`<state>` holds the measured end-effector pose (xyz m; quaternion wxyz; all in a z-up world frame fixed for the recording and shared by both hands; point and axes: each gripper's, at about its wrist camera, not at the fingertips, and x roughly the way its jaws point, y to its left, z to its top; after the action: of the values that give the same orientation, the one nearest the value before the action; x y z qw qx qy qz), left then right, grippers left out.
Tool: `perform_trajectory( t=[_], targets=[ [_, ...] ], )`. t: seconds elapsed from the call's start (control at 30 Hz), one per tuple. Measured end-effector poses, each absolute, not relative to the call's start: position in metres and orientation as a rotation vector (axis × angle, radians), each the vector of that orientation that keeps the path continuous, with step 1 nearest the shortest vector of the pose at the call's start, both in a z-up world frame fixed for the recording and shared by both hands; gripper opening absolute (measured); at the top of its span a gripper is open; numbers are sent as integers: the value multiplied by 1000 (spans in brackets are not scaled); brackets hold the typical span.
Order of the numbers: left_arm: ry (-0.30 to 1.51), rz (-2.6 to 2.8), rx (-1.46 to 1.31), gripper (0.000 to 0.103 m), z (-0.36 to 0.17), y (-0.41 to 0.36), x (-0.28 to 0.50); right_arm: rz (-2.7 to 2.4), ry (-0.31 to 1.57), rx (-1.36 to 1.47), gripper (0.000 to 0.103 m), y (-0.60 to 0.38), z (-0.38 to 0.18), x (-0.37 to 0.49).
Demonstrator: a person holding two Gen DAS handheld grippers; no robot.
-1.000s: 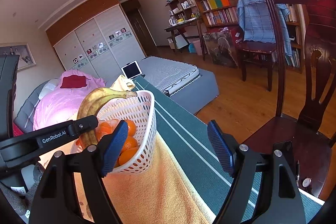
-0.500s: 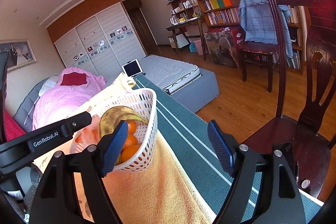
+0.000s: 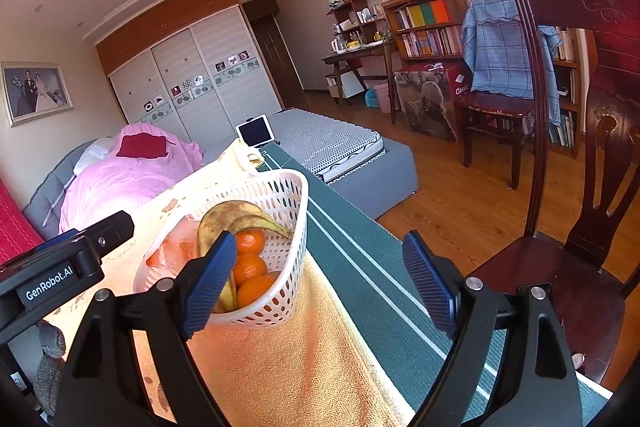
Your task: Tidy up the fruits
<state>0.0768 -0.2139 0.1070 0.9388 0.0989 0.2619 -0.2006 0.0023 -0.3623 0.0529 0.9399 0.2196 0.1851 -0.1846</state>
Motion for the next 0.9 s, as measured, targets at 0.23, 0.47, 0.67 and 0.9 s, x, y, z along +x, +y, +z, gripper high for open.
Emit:
perform_trajectory(
  t=[0.23, 0.47, 0.67, 0.9],
  targets=[
    [507, -361, 188, 82, 108, -200, 70, -377, 374, 437, 87, -363, 52, 3],
    [465, -303, 200, 87, 107, -192, 65, -372, 356, 396, 92, -353, 56, 1],
    [448, -274, 202, 90, 104, -185, 66, -356, 344, 316, 95, -340, 59, 2],
    [445, -244, 206, 90, 97, -175, 69, -286, 353, 151, 99, -305, 58, 9]
  ],
)
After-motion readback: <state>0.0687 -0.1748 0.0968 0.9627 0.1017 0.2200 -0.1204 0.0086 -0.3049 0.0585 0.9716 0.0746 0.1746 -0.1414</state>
